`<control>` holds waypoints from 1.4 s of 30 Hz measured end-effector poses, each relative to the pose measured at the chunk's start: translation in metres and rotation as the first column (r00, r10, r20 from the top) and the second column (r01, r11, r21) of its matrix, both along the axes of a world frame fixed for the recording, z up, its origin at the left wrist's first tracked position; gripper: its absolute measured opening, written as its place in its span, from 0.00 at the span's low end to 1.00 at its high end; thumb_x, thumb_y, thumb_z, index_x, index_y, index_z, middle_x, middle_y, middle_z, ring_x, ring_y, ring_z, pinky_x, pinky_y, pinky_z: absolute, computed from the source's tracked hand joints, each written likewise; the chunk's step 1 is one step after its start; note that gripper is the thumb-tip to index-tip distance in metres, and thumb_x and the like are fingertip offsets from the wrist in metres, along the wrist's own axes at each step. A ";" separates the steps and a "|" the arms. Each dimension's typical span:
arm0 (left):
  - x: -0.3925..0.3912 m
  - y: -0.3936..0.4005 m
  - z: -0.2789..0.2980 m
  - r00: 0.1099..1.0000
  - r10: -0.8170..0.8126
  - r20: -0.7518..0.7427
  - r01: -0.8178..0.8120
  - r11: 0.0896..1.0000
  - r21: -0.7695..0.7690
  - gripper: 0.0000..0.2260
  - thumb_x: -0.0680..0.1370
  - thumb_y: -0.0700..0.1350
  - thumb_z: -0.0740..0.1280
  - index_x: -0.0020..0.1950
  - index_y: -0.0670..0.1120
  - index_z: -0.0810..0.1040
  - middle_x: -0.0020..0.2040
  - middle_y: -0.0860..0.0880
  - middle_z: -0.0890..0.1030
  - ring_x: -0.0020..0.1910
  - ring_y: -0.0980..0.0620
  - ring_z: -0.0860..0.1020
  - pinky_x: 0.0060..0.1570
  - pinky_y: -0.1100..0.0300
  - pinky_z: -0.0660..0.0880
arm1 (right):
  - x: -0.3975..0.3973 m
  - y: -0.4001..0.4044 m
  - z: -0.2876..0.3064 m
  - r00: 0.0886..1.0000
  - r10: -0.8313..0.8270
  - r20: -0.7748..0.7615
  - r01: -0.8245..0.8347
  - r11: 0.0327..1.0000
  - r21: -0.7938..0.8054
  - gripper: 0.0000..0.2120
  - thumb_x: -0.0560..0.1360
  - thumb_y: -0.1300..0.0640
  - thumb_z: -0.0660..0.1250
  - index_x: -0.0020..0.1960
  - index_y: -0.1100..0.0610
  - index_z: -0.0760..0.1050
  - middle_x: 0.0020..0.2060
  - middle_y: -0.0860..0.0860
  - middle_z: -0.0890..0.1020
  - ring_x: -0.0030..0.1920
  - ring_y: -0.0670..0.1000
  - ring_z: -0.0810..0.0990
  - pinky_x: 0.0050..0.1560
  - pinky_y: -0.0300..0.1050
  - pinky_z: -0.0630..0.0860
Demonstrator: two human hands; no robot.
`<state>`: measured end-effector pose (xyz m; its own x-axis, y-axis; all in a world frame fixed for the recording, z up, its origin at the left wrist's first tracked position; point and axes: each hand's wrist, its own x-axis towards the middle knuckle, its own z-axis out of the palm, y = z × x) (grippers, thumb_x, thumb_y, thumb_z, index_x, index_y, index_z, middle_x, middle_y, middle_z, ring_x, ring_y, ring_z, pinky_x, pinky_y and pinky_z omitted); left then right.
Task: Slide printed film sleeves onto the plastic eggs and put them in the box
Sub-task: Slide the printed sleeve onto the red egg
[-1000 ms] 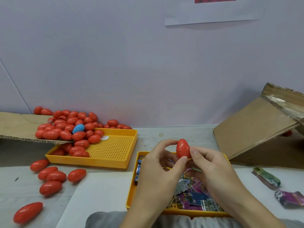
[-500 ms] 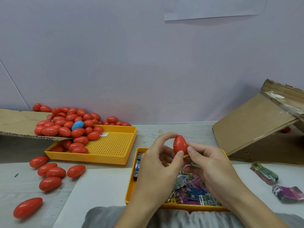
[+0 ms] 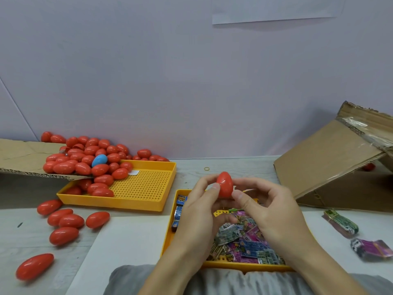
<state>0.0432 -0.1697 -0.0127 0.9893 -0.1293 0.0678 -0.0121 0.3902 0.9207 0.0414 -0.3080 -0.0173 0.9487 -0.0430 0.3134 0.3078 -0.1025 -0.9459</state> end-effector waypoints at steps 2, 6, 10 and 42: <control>0.000 -0.001 0.001 0.999 -0.027 -0.017 0.027 0.999 -0.027 0.11 0.83 0.40 0.57 0.54 0.42 0.79 0.45 0.40 0.84 0.40 0.47 0.82 0.31 0.58 0.76 | 0.000 0.000 0.000 0.999 -0.043 0.011 0.043 0.999 -0.015 0.06 0.72 0.59 0.74 0.49 0.51 0.84 0.42 0.49 0.86 0.46 0.48 0.85 0.47 0.47 0.82; 0.002 -0.002 -0.001 0.999 -0.043 -0.020 0.043 0.999 -0.027 0.09 0.77 0.49 0.65 0.46 0.46 0.82 0.44 0.40 0.82 0.41 0.46 0.81 0.30 0.58 0.76 | -0.002 0.003 -0.001 0.997 -0.069 0.030 0.070 0.995 -0.067 0.09 0.71 0.55 0.76 0.50 0.49 0.84 0.45 0.46 0.86 0.49 0.48 0.85 0.49 0.53 0.82; 0.002 -0.002 -0.001 0.997 -0.059 -0.051 0.054 0.994 -0.094 0.09 0.75 0.47 0.67 0.45 0.45 0.85 0.39 0.46 0.80 0.39 0.48 0.79 0.30 0.58 0.77 | -0.002 0.003 -0.001 0.993 -0.101 0.068 0.108 0.988 -0.109 0.10 0.70 0.55 0.77 0.51 0.46 0.84 0.47 0.44 0.86 0.49 0.47 0.84 0.46 0.51 0.82; 0.018 0.015 -0.010 0.911 0.402 -0.096 -0.407 0.912 -0.043 0.07 0.77 0.38 0.70 0.55 0.43 0.78 0.42 0.45 0.79 0.33 0.53 0.81 0.32 0.64 0.78 | -0.001 -0.007 -0.007 0.987 -0.048 0.153 0.132 0.786 -0.604 0.04 0.72 0.56 0.74 0.43 0.47 0.84 0.35 0.39 0.82 0.41 0.39 0.79 0.39 0.28 0.71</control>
